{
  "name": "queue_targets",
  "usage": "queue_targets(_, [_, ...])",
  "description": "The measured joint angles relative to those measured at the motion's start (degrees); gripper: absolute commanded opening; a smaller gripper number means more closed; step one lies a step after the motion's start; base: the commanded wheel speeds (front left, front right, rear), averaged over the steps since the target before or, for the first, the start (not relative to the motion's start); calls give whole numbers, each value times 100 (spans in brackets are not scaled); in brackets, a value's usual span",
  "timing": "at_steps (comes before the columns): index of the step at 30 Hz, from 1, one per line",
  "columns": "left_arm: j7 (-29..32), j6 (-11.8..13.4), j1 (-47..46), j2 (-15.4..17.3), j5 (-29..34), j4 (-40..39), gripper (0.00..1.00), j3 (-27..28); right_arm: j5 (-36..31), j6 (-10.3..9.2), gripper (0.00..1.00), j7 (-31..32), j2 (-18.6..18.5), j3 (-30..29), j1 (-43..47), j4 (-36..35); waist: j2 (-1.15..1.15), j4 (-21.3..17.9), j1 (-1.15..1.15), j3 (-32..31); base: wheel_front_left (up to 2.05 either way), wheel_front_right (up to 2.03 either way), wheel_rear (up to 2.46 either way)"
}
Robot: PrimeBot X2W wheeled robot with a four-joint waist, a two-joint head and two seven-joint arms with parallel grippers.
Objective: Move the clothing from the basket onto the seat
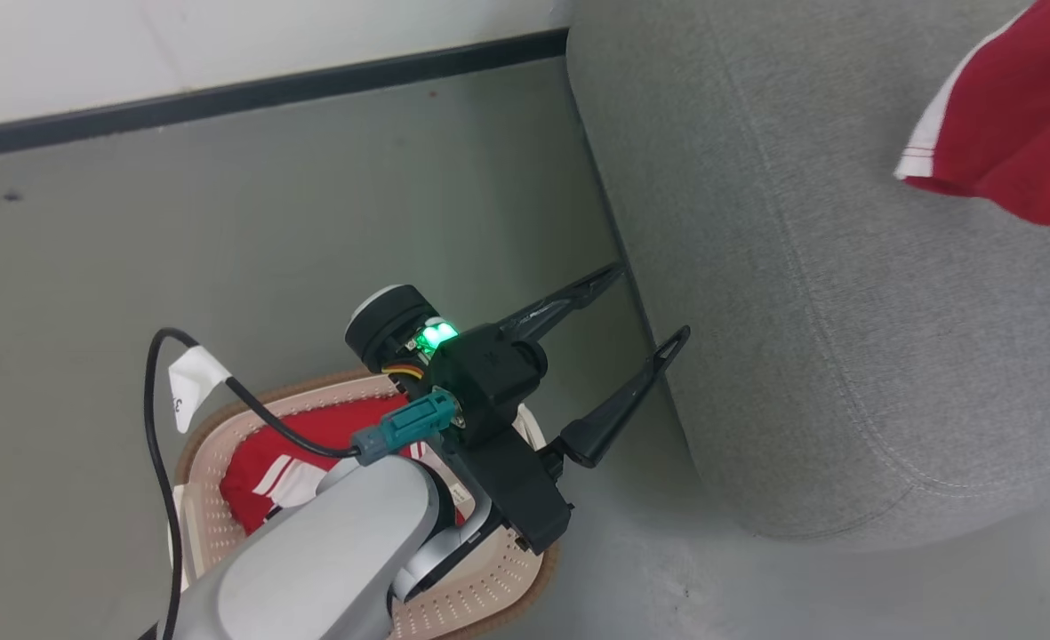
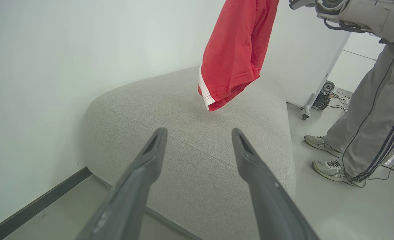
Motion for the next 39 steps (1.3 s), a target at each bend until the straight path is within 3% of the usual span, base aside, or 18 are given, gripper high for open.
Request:
queue_targets(11, [81,0,-358,10,73,-79,100,119,185,0,0,73,-54,594,-642,553,0,344,0,843,0,0,0])
queue_targets(16, [11,-1,-358,118,170,77,100,163,183,0,0,76,-31,1206,-623,1087,0,499,0,1163,0,0,0])
queue_targets(27, [-89,-7,-370,107,168,200,100,186,125,1,0,454,-210,2189,-471,1630,0,458,-1,1156,0,0,0])
queue_targets(34, [-220,-9,-447,111,160,293,100,205,257,1,0,932,-203,2484,-386,2183,0,447,-2,1016,0,0,0])
queue_targets(35, [-220,-9,-447,107,160,290,100,203,274,1,7,955,-203,2515,-386,2190,0,445,-2,999,0,0,0])
queue_targets(38, [-222,-9,-446,103,160,289,100,203,293,1,65,1044,-199,2581,-389,2218,-1,441,-2,976,0,0,0])
queue_targets(39, [-241,-9,-446,108,160,290,100,204,294,1,94,1083,-197,2617,-390,2243,0,441,-2,967,0,0,0])
